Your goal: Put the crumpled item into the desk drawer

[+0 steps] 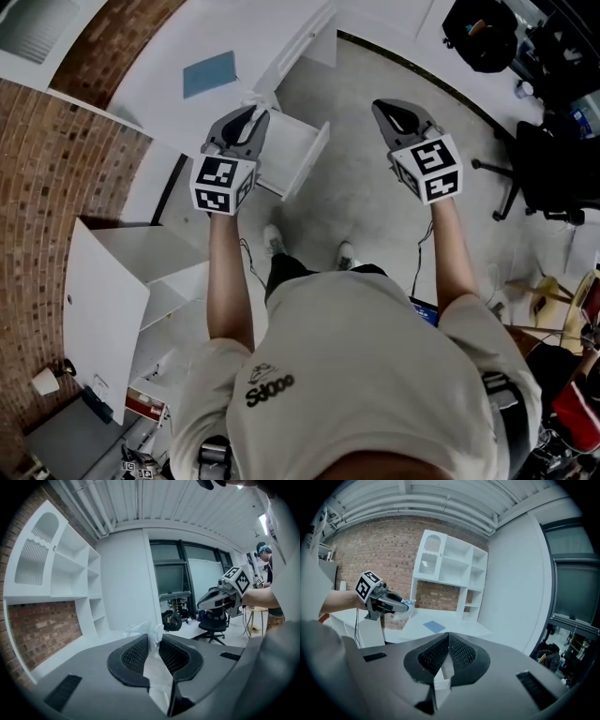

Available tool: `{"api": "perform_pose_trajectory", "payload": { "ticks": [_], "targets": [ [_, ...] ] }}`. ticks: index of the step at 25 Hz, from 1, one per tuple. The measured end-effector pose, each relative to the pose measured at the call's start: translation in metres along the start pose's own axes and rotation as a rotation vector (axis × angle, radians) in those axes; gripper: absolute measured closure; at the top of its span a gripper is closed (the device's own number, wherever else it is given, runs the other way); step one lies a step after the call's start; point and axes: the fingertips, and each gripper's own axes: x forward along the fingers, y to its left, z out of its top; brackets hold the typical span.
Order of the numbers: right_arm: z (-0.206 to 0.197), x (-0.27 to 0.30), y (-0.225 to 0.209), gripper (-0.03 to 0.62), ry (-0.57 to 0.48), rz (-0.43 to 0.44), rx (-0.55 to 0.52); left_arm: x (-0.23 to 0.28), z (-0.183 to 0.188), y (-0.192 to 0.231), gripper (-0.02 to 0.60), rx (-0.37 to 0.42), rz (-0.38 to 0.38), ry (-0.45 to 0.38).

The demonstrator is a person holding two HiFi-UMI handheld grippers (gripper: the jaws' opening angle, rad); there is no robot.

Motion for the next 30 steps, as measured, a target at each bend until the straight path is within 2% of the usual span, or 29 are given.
{"api": "perform_pose_trajectory", "payload": {
  "ticks": [6, 10, 14, 20, 25, 30],
  "targets": [
    [0.006, 0.049, 0.023, 0.589, 0.043, -0.074, 0.034, 0.011, -0.041, 0.053, 0.502, -0.04, -0.087, 0.024],
    [0.003, 0.075, 0.026, 0.589, 0.081, -0.144, 0.074, 0.036, -0.059, 0.08, 0.503, -0.029, -0.174, 0.045],
    [-0.004, 0.104, 0.027, 0.588, 0.106, -0.175, 0.102, 0.064, -0.084, 0.098, 0.502, -0.035, -0.238, 0.081],
    [-0.026, 0.139, 0.017, 0.589, 0.144, -0.199, 0.115, 0.106, -0.109, 0.093, 0.502, -0.035, -0.329, 0.111],
    [-0.053, 0.154, 0.005, 0.588, 0.165, -0.168, 0.129, 0.139, -0.138, 0.086, 0.502, -0.035, -0.344, 0.163],
    [-0.099, 0.178, -0.004, 0.588, 0.225, -0.139, 0.148, 0.173, -0.183, 0.075, 0.502, -0.079, -0.37, 0.222]
  ]
}}
